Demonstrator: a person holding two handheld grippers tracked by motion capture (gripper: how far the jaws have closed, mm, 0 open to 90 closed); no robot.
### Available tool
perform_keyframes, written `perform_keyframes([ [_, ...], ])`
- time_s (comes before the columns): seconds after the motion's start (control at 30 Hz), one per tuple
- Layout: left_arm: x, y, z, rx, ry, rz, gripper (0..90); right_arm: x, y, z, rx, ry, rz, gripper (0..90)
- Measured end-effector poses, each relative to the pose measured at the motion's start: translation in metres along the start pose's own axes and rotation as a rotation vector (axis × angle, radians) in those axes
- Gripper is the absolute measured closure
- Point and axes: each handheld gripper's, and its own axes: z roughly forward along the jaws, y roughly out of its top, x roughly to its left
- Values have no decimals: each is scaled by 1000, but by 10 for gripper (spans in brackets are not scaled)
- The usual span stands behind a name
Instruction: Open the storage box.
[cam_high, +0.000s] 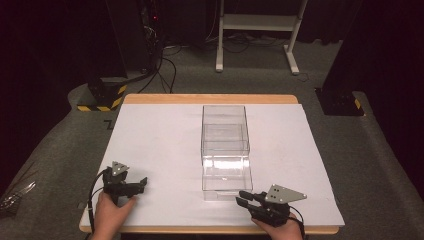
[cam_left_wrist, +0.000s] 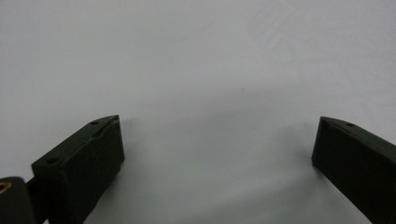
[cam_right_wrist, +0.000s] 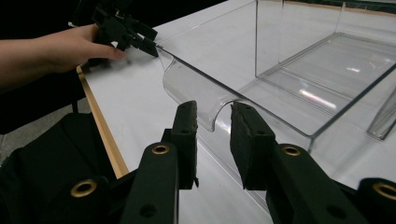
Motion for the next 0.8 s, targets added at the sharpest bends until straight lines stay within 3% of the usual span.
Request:
perform_keyframes([
  [0.17, 0, 0, 0, 0, 0, 0, 22, 0, 3, -11, -32, -8, -7, 735],
  [0.37, 0, 0, 0, 0, 0, 0, 22, -6, 9, -23, -77, -62, -8, 734],
  [0.57, 0, 0, 0, 0, 0, -1, 22, -24, 11, -34, -112, -152, 10, 731],
  [0.8, 0, 0, 0, 1, 1, 4, 22, -44, 9, -37, -107, -249, 28, 723],
])
